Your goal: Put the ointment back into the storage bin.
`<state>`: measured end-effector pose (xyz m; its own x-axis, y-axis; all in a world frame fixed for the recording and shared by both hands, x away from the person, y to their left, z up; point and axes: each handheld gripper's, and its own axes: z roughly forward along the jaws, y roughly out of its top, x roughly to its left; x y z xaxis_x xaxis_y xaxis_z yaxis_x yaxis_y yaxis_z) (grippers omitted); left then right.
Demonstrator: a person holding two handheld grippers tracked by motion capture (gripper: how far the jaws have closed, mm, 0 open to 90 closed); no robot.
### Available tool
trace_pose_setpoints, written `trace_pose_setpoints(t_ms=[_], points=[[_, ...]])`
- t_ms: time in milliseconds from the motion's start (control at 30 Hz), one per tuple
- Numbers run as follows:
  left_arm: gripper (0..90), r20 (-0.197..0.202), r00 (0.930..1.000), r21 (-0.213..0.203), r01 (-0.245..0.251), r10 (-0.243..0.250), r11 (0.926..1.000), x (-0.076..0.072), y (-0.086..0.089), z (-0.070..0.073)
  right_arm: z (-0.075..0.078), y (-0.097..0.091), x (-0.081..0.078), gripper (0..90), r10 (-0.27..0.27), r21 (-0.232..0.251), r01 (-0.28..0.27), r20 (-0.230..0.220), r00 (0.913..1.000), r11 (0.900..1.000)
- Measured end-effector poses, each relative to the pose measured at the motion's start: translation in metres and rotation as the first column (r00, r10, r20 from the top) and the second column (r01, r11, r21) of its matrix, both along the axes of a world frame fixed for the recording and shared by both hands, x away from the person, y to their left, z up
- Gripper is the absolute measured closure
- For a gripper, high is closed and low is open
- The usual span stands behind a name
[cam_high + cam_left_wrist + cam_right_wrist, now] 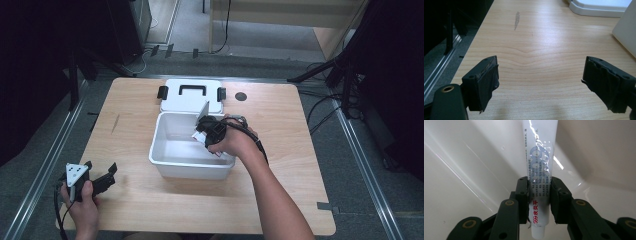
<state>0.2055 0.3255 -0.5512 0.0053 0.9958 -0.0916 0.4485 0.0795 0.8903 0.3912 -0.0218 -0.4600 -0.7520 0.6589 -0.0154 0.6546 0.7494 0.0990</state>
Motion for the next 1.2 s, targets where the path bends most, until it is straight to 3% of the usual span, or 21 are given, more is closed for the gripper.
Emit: trace_pose_setpoints(t_ms=[267,500,667,867,967,1100,1200], points=[[14.0,0.000,1.0000,0.001,0.000,0.000,1.0000,0.000,0.000,0.000,0.000,0.000,0.000,71.4,0.007,0.003,-0.007,-0.005,1.0000,1.0000],[14.0,-0.001,1.0000,0.001,0.001,-0.001,1.0000,0.000,0.000,0.000,0.000,-0.001,0.000,76.6,0.006,0.003,-0.006,-0.006,1.0000,1.0000],[14.0,-0.001,1.0000,0.001,0.001,-0.001,1.0000,0.000,0.000,0.000,0.000,-0.001,0.000,72.6,0.017,0.018,-0.017,-0.014,0.9997,0.9997],[14.0,-0.001,1.0000,0.001,0.002,-0.002,1.0000,0.000,0.000,0.000,0.009,-0.001,-0.004,54.5,0.059,0.046,-0.061,0.033,0.9977,0.9971],[14.0,-0.002,1.0000,0.000,0.002,-0.002,1.0000,0.000,0.000,0.000,0.016,-0.003,-0.006,40.6,0.075,0.076,-0.079,0.050,0.9959,0.9940],[14.0,-0.003,1.0000,-0.001,0.002,-0.002,1.0000,0.000,0.000,0.000,0.028,-0.003,-0.013,23.5,0.105,0.070,-0.113,0.103,0.9891,0.9912],[14.0,-0.001,1.0000,0.001,0.002,-0.002,1.0000,0.000,0.000,0.000,0.040,-0.004,-0.017,11.3,0.086,0.075,-0.095,0.123,0.9886,0.9926]])
